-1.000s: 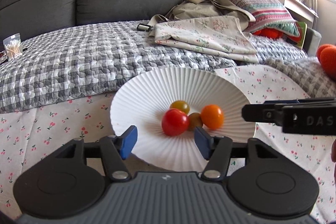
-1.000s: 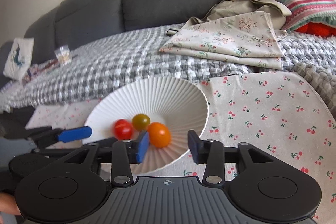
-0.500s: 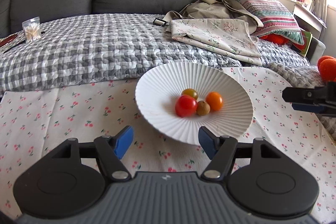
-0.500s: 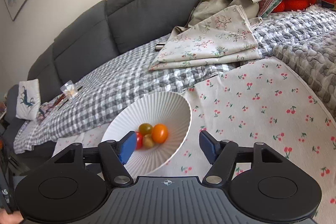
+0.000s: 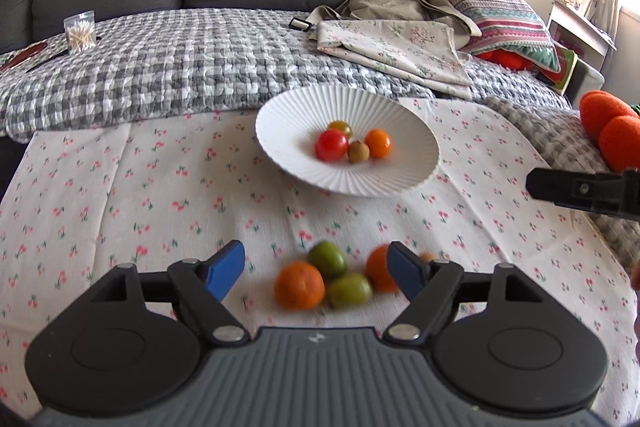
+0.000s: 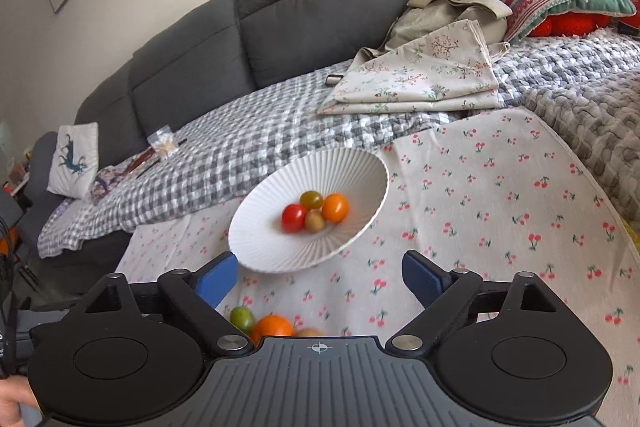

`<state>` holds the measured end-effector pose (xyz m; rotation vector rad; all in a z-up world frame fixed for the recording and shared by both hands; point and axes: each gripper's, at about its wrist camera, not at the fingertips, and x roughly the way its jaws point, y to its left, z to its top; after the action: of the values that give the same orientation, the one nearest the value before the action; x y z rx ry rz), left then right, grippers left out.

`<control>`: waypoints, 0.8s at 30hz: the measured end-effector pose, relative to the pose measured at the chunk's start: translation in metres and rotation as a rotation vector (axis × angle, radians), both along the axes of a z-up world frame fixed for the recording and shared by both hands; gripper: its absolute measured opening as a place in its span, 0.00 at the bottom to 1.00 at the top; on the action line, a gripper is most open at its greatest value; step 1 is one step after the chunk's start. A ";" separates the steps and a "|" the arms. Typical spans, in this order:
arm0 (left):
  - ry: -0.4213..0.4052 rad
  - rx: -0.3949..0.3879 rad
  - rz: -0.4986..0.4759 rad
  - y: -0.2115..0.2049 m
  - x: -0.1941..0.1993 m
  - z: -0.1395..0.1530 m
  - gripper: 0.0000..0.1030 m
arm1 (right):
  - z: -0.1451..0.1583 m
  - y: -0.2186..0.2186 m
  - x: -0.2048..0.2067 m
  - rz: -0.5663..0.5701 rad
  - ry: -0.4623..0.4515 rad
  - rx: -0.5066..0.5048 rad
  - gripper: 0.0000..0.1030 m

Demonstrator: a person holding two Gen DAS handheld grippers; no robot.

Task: Organize fruits
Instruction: 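Move the left tool to a brown kiwi on the cloth and grasp it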

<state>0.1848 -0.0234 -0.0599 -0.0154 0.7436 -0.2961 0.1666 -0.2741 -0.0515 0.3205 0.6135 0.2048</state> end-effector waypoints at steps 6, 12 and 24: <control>0.009 0.017 -0.008 -0.004 -0.019 -0.003 0.89 | -0.003 0.015 -0.025 0.058 -0.014 -0.042 0.99; 0.031 0.017 0.018 -0.003 -0.028 -0.011 0.97 | -0.005 0.022 -0.031 0.080 -0.012 -0.060 1.00; 0.060 0.016 -0.013 -0.013 -0.045 -0.021 0.99 | 0.004 0.016 -0.050 0.005 -0.107 -0.077 1.00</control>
<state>0.1396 -0.0361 -0.0812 -0.0047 0.8057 -0.3034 0.1161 -0.2581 -0.0471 0.2323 0.5148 0.2010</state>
